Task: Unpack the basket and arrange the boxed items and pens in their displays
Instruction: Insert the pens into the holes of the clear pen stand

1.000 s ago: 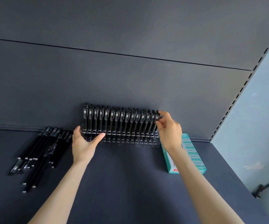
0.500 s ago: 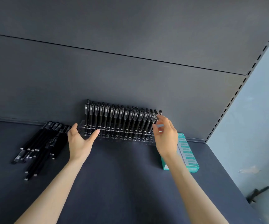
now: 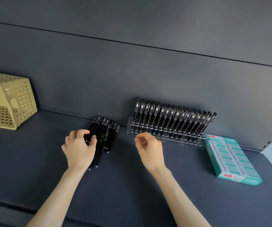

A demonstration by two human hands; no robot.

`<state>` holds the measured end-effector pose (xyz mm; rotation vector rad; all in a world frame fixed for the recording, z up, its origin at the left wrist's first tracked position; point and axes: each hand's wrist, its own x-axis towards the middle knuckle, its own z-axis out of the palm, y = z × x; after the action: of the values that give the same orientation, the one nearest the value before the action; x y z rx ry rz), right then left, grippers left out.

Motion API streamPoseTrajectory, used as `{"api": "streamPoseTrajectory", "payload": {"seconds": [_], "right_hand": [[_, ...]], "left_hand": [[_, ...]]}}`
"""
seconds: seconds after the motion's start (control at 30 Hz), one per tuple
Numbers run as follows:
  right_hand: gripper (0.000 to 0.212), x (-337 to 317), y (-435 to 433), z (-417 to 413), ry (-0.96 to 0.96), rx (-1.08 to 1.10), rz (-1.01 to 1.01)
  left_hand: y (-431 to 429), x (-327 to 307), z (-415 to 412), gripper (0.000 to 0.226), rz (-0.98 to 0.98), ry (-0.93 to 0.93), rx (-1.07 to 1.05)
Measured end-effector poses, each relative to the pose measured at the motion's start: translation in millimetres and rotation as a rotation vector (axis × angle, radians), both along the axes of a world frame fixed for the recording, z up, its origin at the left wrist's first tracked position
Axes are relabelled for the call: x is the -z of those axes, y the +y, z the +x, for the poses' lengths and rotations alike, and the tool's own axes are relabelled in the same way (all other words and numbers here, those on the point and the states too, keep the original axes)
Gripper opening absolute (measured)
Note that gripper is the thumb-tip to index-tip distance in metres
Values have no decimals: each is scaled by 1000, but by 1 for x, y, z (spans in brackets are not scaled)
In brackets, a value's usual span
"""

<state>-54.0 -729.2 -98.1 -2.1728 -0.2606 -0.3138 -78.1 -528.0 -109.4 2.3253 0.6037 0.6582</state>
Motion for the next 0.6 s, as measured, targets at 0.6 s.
{"api": "streamPoseTrajectory", "payload": {"seconds": [0.6], "right_hand": [[62,23,146,51,260,397,-244]], "left_hand": [[95,-3,93,54,-8,398,514]]}}
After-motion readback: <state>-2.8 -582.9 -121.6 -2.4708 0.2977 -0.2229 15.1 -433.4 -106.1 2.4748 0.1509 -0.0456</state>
